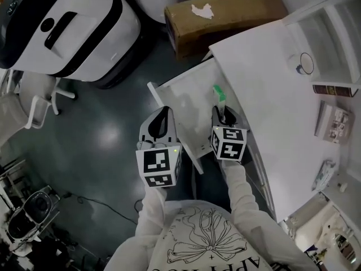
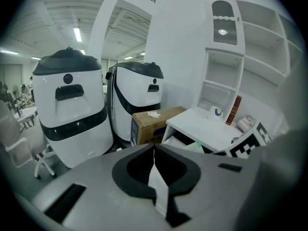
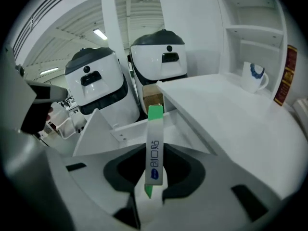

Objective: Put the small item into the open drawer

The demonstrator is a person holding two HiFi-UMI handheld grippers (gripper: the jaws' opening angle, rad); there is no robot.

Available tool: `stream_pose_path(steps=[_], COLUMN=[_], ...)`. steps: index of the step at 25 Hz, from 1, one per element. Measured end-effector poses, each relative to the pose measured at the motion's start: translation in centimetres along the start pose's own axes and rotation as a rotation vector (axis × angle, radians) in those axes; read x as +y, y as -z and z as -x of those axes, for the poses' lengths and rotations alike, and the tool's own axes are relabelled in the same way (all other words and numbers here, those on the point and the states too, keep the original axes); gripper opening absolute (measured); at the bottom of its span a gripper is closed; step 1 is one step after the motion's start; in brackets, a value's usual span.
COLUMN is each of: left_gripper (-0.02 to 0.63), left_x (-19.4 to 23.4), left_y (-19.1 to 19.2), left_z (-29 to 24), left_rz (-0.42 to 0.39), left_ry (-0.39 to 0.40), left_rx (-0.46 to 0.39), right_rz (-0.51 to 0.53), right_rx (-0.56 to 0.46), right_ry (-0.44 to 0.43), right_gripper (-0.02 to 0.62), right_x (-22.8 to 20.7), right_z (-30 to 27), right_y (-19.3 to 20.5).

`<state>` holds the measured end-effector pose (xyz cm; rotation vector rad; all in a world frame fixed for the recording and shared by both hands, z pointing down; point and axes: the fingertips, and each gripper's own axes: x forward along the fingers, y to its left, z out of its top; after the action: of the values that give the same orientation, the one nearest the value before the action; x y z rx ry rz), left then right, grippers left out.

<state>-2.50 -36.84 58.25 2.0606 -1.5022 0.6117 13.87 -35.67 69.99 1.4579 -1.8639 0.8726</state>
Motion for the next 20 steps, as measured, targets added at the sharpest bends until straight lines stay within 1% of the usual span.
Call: stream_pose_path(steps=[9,16,20], left_gripper=[0.006,0.006,0.006], left_x=[0.7,2.1,2.7], left_y=[2.1,3.3,4.0], left_z=[-1.0,-0.7,-0.3], left_rz=[0.02,0.041,0.051], left_ry=[-0.025,-0.055,-0.067], left_rx=[0.041,0.057,0.065], right_rz=[0.005,-0.004,-0.014], right_rx=[0.168,0.26,0.286], right_ry=[-0.003,0.003,-0.007], right_gripper=[0.091,0.091,0.092], right_x=[-0.5,-0.7,-0.4], right_z=[-5.1,-7.4,-8.1], right_y=[5.4,8.1,9.0])
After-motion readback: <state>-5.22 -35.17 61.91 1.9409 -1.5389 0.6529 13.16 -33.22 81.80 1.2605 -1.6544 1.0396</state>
